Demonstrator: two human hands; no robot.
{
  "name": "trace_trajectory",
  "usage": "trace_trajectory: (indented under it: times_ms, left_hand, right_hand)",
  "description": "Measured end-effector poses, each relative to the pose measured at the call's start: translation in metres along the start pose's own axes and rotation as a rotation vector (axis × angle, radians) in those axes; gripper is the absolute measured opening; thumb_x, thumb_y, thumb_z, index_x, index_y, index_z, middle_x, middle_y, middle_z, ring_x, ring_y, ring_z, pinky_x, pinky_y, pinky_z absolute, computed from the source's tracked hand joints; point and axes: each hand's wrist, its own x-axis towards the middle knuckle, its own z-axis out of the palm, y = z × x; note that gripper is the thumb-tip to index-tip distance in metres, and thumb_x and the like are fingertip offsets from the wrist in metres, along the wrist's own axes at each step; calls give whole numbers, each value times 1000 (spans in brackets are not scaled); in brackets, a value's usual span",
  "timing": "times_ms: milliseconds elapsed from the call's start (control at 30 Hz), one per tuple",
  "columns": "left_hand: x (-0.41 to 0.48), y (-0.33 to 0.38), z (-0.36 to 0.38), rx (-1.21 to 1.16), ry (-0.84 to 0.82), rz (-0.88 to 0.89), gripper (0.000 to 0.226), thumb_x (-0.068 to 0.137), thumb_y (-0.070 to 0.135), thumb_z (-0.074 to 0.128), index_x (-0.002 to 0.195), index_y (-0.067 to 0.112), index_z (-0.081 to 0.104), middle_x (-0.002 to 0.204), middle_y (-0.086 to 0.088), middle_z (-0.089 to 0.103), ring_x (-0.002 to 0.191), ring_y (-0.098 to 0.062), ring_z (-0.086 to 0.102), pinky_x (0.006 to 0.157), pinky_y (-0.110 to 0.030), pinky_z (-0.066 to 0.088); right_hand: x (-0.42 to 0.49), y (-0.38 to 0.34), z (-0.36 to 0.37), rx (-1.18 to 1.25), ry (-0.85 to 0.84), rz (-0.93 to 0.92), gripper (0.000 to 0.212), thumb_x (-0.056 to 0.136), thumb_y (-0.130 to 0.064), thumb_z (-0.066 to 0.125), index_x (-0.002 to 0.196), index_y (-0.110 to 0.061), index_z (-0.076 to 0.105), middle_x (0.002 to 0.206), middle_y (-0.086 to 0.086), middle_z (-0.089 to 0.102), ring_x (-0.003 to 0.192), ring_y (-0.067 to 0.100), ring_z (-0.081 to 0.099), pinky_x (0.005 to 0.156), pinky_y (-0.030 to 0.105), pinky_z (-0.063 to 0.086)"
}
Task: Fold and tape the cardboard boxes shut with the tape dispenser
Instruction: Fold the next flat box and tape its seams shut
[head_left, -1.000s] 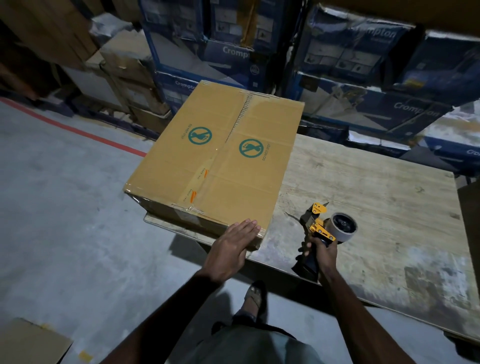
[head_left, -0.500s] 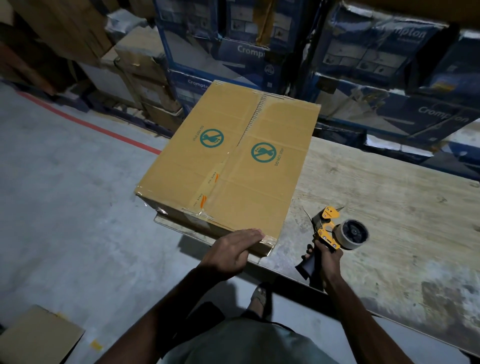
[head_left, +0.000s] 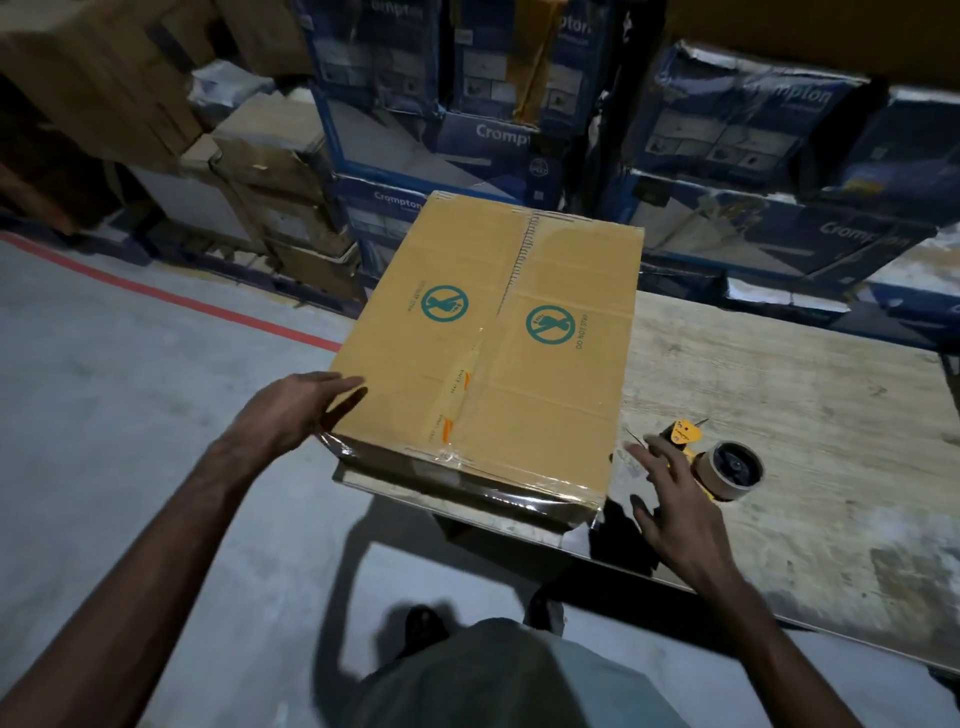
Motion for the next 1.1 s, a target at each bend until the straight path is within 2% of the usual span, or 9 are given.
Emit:
trace_trajectory:
  times_ms: [100, 167, 367, 433, 567, 667, 800, 967, 1100]
  left_hand:
    - [2, -36, 9, 84, -82, 124, 108, 75, -22, 56, 154, 49, 39, 161, 7, 44, 135, -26, 56, 86, -34, 55]
    - [4, -52, 15, 157, -81, 203, 111, 71, -22, 54, 154, 50, 38, 166, 11, 33, 140, -24, 52, 79, -30, 54]
    - [5, -90, 38, 40, -24, 300, 110, 71, -24, 58, 150, 51, 45, 165, 14, 32, 117, -19, 69, 72, -27, 55]
    - [6, -91, 42, 22, 27, 315, 98, 78, -17, 69, 149, 47, 50, 163, 9, 38, 117, -21, 70, 75, -29, 55]
    - [16, -110, 63, -37, 124, 424, 84, 74, 12, 93, 144, 41, 58, 154, 5, 54, 110, -29, 72, 71, -37, 63]
    - [18, -122, 71, -146, 158, 465, 70, 85, 32, 83, 147, 45, 54, 156, 15, 49, 108, -20, 71, 73, -37, 63]
    - [17, -122, 80, -197, 206, 509, 55, 97, 61, 56, 146, 36, 58, 157, 15, 48, 109, -18, 70, 80, -36, 62]
    - [18, -123, 95, -213, 290, 499, 57, 97, 61, 52, 145, 31, 60, 155, 11, 52, 106, -20, 70, 79, -34, 60]
    - [19, -120, 103, -133, 374, 526, 54, 101, 57, 50, 144, 27, 62, 154, 6, 53, 106, -22, 70, 76, -34, 59]
  right_hand:
    - [17, -11, -13, -165, -198, -184, 98, 81, -17, 82, 158, -45, 27, 172, -14, 4, 115, 12, 56, 48, 26, 53]
    - [22, -19, -15, -222, -304, -224, 103, 81, -22, 84, 158, -51, 21, 172, -16, -5, 113, 10, 57, 51, 23, 52]
    - [26, -31, -10, -280, -416, -212, 82, 88, -23, 78, 152, -49, 34, 171, -18, 9, 117, 14, 62, 61, 15, 34]
    - [29, -35, -7, -289, -411, -196, 76, 88, -26, 77, 149, -49, 37, 169, -17, 14, 111, 15, 64, 60, 16, 35]
    - [32, -35, 0, -287, -395, -177, 72, 86, -36, 80, 144, -48, 38, 162, -16, 24, 109, 16, 65, 63, 25, 53]
    - [30, -28, 5, -281, -387, -179, 69, 88, -47, 77, 146, -47, 38, 160, -17, 27, 109, 15, 66, 61, 26, 54]
    - [27, -20, 14, -299, -365, -186, 67, 91, -59, 69, 147, -42, 38, 158, -11, 33, 104, 16, 68, 56, 26, 53]
    - [26, -19, 22, -308, -303, -202, 61, 96, -77, 45, 145, -40, 44, 155, -7, 39, 101, 19, 70, 56, 34, 59]
    - [27, -17, 23, -351, -298, -191, 60, 98, -77, 35, 143, -39, 46, 157, -6, 38, 93, 16, 70, 49, 29, 53]
